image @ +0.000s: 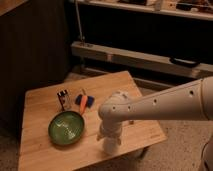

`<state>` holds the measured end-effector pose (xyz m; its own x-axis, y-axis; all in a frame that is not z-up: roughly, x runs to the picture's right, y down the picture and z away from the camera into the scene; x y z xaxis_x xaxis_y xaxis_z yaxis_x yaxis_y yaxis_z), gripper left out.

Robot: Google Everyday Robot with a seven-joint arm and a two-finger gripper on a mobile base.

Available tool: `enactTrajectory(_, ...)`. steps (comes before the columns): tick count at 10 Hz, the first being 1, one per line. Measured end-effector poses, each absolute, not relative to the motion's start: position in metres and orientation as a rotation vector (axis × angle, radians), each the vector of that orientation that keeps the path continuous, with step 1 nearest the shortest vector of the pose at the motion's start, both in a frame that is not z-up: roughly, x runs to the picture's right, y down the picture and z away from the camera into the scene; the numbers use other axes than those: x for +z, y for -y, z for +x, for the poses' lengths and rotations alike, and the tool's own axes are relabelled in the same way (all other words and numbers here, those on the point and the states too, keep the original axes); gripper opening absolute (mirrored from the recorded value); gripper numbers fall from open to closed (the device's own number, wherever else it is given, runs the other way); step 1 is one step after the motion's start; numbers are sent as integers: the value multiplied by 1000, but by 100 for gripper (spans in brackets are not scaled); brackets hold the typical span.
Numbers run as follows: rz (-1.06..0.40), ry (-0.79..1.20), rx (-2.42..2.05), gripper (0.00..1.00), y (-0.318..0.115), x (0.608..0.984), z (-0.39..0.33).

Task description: Place the ceramic cup over the eraser

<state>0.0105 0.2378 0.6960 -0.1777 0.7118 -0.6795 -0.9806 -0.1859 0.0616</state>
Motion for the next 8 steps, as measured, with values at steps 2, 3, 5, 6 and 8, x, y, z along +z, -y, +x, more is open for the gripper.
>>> enactTrajectory(2, -605, -596, 1688, 58, -238, 700, 10)
enactTrajectory(3, -600, -596, 1687, 48, -239, 702, 9)
enactTrajectory(5, -592, -587, 1677, 28, -239, 704, 7)
enactTrajectory(6, -588, -583, 1670, 18, -238, 704, 5)
enactTrajectory(8, -586, -574, 1654, 2, -236, 706, 3)
